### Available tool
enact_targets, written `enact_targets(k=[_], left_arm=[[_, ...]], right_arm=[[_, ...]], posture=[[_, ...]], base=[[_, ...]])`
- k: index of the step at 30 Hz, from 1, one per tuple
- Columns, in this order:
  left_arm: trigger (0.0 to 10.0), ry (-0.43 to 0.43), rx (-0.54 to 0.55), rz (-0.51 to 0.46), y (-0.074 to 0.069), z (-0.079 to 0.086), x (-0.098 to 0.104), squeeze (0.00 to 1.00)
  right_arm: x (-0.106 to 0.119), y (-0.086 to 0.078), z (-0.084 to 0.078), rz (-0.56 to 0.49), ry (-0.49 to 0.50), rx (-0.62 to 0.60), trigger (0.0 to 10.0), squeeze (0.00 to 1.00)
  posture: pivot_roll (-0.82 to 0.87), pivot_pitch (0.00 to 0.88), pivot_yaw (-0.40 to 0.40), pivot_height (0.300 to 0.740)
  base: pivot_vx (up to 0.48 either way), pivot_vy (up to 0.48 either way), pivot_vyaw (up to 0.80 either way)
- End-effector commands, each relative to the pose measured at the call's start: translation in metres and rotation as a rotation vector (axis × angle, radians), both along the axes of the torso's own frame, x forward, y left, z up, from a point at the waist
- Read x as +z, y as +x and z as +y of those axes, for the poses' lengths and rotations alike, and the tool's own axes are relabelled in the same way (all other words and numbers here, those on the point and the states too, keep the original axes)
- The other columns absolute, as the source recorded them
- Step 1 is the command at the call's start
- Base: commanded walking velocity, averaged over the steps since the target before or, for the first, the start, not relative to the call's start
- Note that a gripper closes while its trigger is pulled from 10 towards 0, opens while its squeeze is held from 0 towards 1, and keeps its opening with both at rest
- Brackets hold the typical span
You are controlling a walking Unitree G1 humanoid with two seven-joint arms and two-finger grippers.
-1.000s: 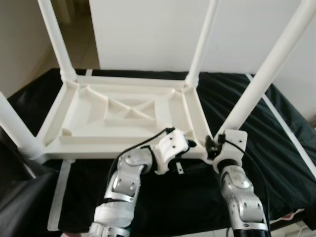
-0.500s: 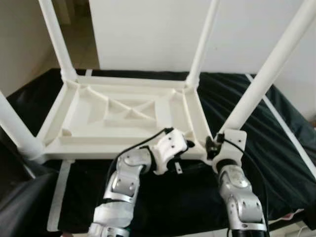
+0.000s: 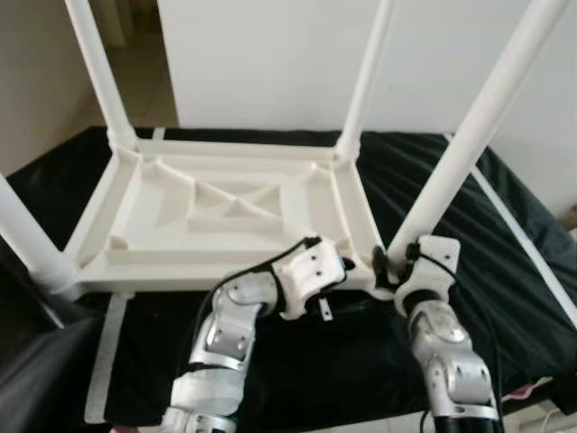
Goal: Building children table
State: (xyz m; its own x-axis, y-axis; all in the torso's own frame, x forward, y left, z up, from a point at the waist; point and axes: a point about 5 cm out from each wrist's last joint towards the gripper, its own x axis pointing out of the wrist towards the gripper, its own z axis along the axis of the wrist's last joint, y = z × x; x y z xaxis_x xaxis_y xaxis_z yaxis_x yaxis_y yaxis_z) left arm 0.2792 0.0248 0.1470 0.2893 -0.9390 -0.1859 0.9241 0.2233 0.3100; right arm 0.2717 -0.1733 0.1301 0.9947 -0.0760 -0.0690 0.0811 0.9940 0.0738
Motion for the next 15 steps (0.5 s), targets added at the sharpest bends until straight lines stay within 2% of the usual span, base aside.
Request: enact_targets(k=[1,4,5,6,7,12,14,15], left_arm=[[10.0,-0.090,0.365,-0.069,0.013,0.005,-0.003,0.00],[10.0,-0.095,0.344,-0.078,0.012,0.004,-0.002,0.00],[10.0,-0.095,0.340,-0.081,0.012,0.004,-0.002,0.00],[10.0,-0.095,0.340,-0.081,0.012,0.004,-0.002,0.00],[10.0,-0.095,0.331,-0.086,0.013,0.003,-0.001,0.00],[10.0,-0.096,0.323,-0.085,0.013,0.003,0.000,0.00],[10.0,-0.095,0.308,-0.080,0.012,0.002,0.000,0.00],[10.0,-0.095,0.308,-0.080,0.012,0.002,0.000,0.00]], right_arm=[[0.000,-0.002,-0.006,-0.018,0.005,0.042,10.0,1.00],[0.001,-0.003,-0.015,-0.035,-0.009,0.144,10.0,1.00],[0.001,-0.003,-0.018,-0.040,-0.021,0.186,10.0,0.00],[0.001,-0.003,-0.018,-0.040,-0.021,0.186,10.0,0.00],[0.002,-0.003,-0.022,-0.043,-0.055,0.281,10.0,0.00],[0.002,-0.004,-0.023,-0.046,-0.083,0.369,10.0,0.00],[0.000,-0.006,-0.028,-0.015,-0.141,0.492,10.0,0.00],[0.000,-0.006,-0.028,-0.015,-0.141,0.492,10.0,0.00]], posture=[[-0.01,0.000,-0.077,0.740],[-0.01,0.000,-0.075,0.740],[-0.01,0.000,-0.072,0.740],[-0.01,0.000,-0.072,0.740],[-0.01,0.000,-0.068,0.740],[-0.02,0.000,-0.064,0.740],[-0.01,0.000,-0.062,0.740],[-0.01,0.000,-0.062,0.740]], base=[[0.000,0.000,0.00],[0.000,0.000,0.00],[0.000,0.000,0.00],[0.000,0.000,0.00],[0.000,0.000,0.00],[0.000,0.000,0.00],[0.000,0.000,0.00],[0.000,0.000,0.00]])
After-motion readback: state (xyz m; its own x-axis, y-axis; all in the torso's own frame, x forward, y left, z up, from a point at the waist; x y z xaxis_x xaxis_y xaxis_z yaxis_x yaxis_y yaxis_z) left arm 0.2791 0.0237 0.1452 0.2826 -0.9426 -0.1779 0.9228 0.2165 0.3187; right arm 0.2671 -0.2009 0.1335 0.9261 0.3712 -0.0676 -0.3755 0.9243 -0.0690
